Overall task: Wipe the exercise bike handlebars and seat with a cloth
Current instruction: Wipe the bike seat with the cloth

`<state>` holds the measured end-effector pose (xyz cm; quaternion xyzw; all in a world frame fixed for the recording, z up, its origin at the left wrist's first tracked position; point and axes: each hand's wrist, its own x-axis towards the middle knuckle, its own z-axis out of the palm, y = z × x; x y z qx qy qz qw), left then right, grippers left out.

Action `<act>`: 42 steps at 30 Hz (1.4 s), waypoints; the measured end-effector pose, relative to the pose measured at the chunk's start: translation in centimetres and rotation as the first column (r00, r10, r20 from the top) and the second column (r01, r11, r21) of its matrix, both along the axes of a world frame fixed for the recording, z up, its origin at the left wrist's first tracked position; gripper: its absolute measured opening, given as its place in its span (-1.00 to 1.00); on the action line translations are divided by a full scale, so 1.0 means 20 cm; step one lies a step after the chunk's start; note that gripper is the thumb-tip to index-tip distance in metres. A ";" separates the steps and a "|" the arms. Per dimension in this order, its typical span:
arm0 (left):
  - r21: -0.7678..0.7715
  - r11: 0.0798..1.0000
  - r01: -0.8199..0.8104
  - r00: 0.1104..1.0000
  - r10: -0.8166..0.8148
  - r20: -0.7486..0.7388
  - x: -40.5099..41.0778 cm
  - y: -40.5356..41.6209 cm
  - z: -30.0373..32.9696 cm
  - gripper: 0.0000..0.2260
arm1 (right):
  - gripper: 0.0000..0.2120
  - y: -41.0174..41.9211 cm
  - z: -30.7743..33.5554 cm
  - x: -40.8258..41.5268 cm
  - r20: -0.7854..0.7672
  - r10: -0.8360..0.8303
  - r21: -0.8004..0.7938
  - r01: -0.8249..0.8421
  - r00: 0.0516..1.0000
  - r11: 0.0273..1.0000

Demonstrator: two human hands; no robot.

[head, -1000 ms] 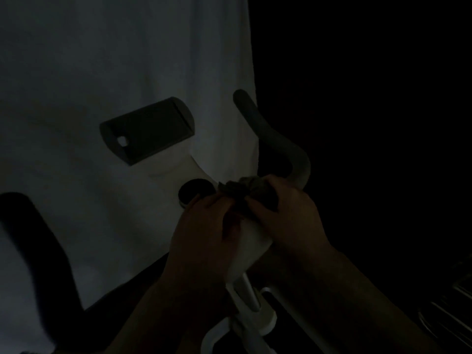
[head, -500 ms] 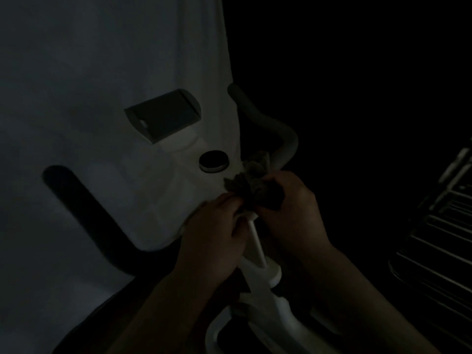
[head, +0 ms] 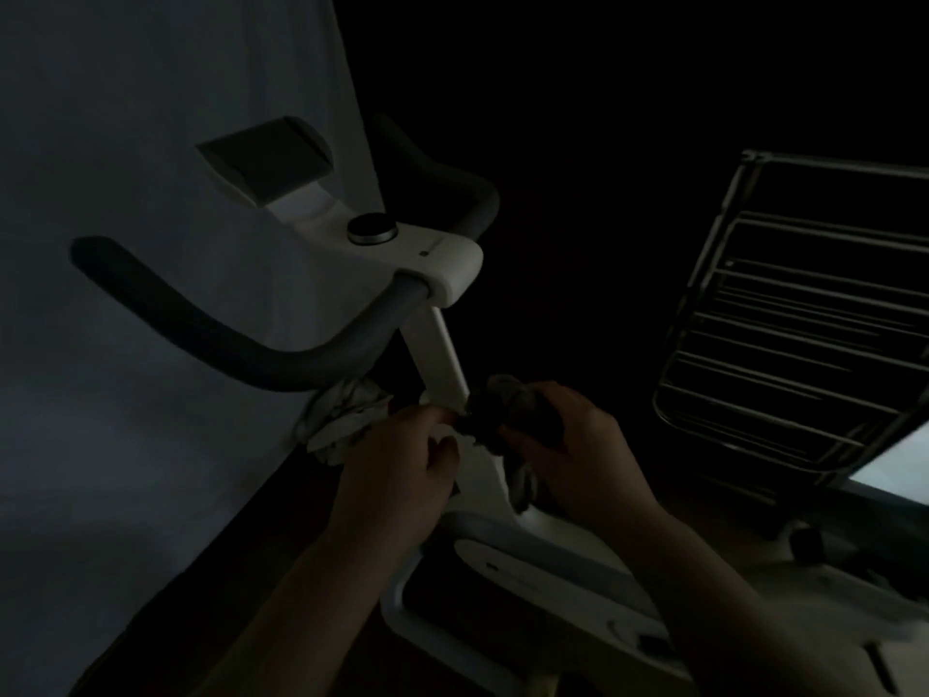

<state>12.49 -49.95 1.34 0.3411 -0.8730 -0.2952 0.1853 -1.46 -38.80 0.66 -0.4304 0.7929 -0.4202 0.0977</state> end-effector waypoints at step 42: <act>0.140 0.980 0.139 0.989 -0.143 0.022 -0.81 1.99 -0.28 -0.72 | -0.52 2.12 -0.40 -0.76 -0.097 -0.237 0.124 0.248 0.967 0.961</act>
